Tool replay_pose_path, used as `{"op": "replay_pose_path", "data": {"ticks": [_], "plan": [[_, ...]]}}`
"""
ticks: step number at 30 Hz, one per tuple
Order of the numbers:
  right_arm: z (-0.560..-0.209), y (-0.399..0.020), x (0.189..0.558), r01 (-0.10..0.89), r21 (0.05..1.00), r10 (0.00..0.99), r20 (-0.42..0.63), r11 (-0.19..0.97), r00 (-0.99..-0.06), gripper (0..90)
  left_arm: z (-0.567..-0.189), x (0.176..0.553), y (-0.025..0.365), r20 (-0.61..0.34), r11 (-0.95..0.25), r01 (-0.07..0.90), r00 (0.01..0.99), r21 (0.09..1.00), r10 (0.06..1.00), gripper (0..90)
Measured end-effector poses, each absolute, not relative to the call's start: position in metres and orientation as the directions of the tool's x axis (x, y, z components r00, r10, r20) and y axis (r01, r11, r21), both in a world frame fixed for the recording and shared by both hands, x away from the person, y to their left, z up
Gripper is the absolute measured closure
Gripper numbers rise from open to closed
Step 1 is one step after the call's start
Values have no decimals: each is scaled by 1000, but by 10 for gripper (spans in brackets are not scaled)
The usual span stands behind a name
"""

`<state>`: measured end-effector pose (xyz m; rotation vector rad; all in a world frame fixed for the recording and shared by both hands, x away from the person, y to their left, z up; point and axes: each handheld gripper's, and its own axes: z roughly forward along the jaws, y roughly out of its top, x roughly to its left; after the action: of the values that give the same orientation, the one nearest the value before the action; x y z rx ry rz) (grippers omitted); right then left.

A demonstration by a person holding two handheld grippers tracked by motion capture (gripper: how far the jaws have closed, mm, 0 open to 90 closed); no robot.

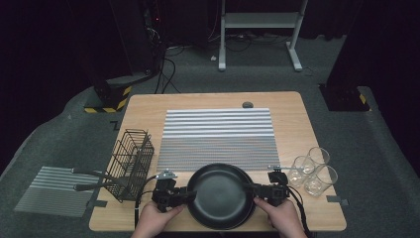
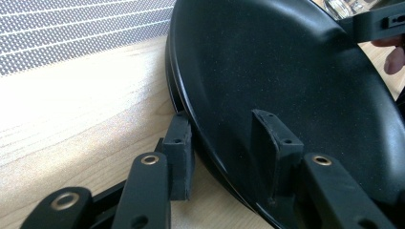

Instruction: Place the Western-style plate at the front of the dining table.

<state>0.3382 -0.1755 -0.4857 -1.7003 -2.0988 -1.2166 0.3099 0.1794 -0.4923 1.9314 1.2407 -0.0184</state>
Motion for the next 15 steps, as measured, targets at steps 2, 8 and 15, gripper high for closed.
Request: {"op": "replay_pose_path", "data": {"ticks": [2,8,15], "plan": [[-487,-173,339,883,468,735,590,25,-334,554,-491,310,179,-412,-179,763,512,621,754,612],[-488,-173,339,869,491,747,555,60,-365,619,-487,308,176,-382,-187,757,507,626,773,638],[-490,-172,338,858,511,757,541,49,-365,674,-484,306,176,-386,-162,747,500,644,775,662]]}}
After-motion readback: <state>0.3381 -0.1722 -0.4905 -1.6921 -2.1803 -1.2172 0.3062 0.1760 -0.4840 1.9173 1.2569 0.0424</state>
